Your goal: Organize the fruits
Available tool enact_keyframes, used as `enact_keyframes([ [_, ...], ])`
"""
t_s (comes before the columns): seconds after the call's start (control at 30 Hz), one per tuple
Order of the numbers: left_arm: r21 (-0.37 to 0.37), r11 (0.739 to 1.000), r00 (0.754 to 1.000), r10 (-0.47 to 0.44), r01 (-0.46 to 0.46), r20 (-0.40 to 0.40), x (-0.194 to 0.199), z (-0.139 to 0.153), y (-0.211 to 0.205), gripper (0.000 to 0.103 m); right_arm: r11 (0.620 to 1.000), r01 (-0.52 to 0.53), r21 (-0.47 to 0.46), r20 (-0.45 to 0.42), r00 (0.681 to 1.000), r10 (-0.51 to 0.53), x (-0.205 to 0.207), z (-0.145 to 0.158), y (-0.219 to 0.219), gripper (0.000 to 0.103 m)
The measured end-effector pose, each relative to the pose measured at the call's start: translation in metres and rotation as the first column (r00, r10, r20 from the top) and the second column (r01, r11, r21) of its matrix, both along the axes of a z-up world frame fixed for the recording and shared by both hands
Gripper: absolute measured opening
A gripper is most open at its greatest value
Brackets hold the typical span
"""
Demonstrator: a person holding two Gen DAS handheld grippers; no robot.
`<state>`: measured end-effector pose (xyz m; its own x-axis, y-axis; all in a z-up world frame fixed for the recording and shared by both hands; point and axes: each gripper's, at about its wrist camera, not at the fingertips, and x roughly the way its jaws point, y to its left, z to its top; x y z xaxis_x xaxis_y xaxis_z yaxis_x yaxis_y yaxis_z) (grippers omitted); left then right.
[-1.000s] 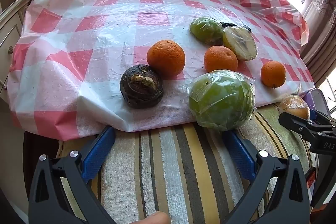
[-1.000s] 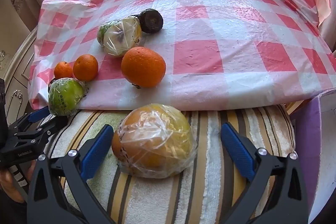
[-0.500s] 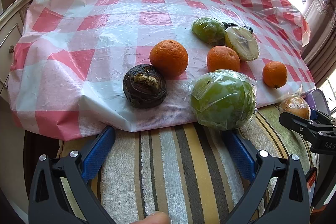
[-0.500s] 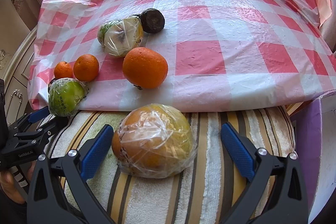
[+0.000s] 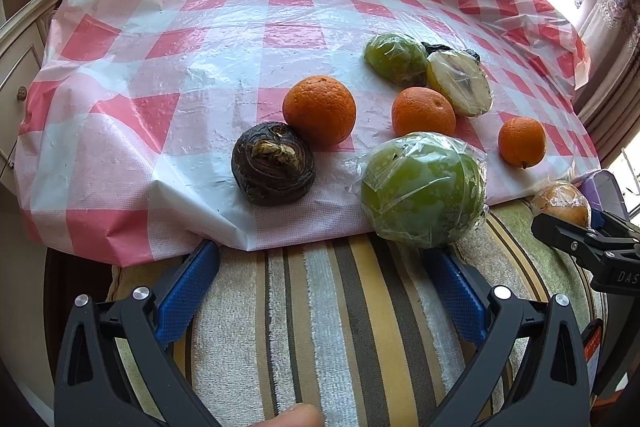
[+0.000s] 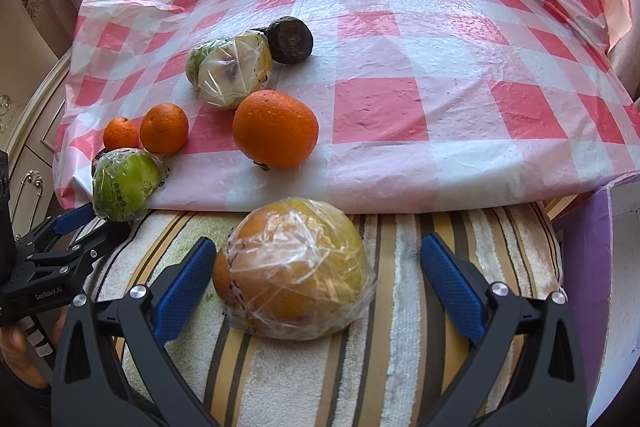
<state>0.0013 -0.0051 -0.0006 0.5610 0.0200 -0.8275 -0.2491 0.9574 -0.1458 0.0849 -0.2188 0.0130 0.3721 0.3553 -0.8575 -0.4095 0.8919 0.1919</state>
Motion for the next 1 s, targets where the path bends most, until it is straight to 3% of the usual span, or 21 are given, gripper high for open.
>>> enact_keyframes([
  [1.0,-0.002,1.000,1.000,0.002,-0.002,0.002,-0.0013,0.0006,0.0005,0.099,1.000,-0.001,0.002,0.004,1.000,0.001,-0.0005,0.0007,-0.0015,0.102],
])
